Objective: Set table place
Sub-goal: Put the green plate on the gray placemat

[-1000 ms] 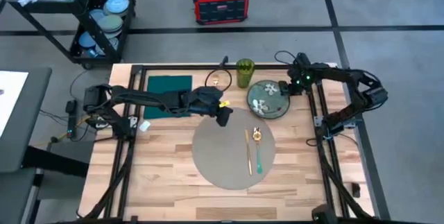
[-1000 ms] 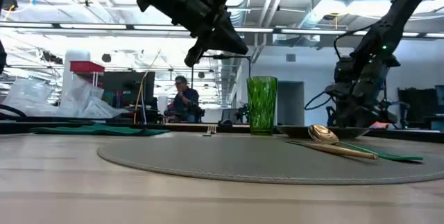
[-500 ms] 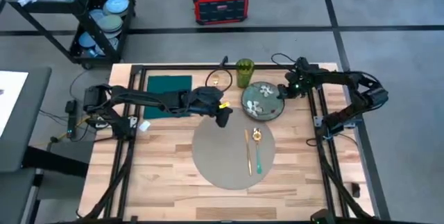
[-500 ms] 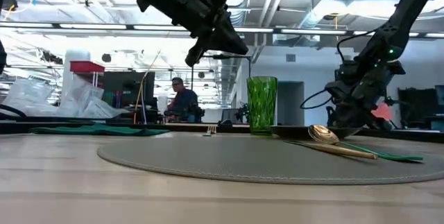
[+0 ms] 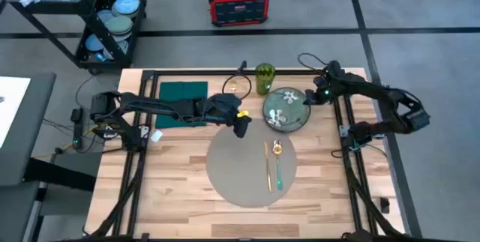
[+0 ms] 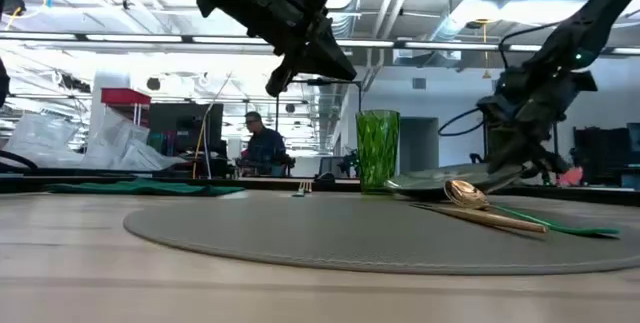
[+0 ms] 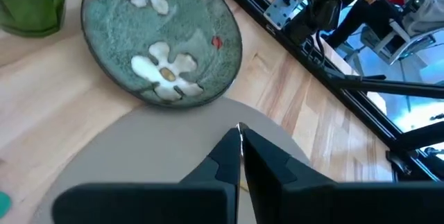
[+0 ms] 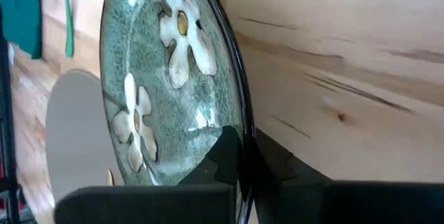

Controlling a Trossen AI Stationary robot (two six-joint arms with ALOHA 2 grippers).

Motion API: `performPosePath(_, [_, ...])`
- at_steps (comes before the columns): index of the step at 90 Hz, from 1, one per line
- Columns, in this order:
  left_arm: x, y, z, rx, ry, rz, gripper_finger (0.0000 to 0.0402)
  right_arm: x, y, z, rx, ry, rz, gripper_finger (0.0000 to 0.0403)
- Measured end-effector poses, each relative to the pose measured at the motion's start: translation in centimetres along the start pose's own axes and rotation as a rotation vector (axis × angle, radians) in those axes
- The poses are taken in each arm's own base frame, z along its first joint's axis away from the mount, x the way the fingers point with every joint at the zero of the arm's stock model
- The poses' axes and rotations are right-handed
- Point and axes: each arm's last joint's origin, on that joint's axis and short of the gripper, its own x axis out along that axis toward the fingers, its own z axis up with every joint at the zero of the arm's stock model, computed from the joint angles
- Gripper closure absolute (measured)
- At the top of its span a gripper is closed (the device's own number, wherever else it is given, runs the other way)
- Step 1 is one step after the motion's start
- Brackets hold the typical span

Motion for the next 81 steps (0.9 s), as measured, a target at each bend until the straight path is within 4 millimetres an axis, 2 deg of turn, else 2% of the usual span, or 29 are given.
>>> performPosePath(20, [0.0,-0.2,-0.5,0.01,0.028,0.009,0.0402,-2.1,1.4,-0.6,-0.023,-0.079,0.047,0.0401])
performPosePath(46, [-0.1,-0.4,-1.8,0.065,0.111,0.05,0.0402,-4.5,3.9,-2.2,-0.058,-0.136,0.166,0.0402])
performPosePath(67, [-0.4,-0.5,-3.0,0.14,0.18,0.121,0.0402,-4.7,6.8,-4.1,-0.1,-0.081,0.26,0.0402])
performPosePath(81, [-0.7,-0.9,-4.4,0.211,0.253,0.162,0.0402,-3.7,9.4,-5.3,-0.15,-0.057,0.29,0.0402])
